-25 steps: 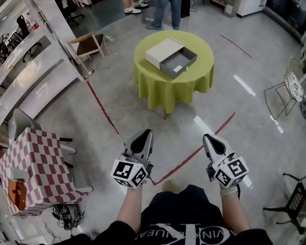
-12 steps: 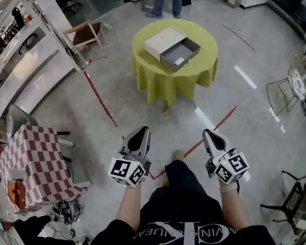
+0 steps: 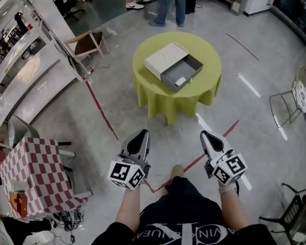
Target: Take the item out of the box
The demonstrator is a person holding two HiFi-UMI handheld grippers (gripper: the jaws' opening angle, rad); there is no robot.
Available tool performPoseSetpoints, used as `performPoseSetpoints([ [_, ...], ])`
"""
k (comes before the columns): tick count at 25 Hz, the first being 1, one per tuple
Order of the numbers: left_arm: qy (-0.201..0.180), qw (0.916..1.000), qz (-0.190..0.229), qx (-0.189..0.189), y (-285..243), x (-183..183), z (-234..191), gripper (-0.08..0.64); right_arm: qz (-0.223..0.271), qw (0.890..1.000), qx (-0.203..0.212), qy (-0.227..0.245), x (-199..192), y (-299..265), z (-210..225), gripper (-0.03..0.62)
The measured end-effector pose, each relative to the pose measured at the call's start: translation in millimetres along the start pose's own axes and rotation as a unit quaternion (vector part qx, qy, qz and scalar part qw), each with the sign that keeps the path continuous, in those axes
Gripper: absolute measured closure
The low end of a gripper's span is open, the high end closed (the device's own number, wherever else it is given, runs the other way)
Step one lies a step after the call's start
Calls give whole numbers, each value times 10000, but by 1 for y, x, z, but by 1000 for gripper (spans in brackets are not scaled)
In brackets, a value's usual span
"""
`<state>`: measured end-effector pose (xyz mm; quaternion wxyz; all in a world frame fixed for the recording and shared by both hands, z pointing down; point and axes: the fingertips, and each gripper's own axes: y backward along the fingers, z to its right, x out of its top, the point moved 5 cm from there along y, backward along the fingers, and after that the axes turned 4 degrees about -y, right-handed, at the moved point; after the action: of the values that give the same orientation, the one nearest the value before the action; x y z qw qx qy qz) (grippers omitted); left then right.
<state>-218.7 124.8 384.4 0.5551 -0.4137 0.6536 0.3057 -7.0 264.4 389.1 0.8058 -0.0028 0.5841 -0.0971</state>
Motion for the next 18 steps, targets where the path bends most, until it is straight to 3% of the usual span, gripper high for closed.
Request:
performPoseSetpoints([
  [18, -107, 9997, -33, 222, -80, 4, -15, 538, -133, 9994, 308, -57, 19, -57, 80, 586],
])
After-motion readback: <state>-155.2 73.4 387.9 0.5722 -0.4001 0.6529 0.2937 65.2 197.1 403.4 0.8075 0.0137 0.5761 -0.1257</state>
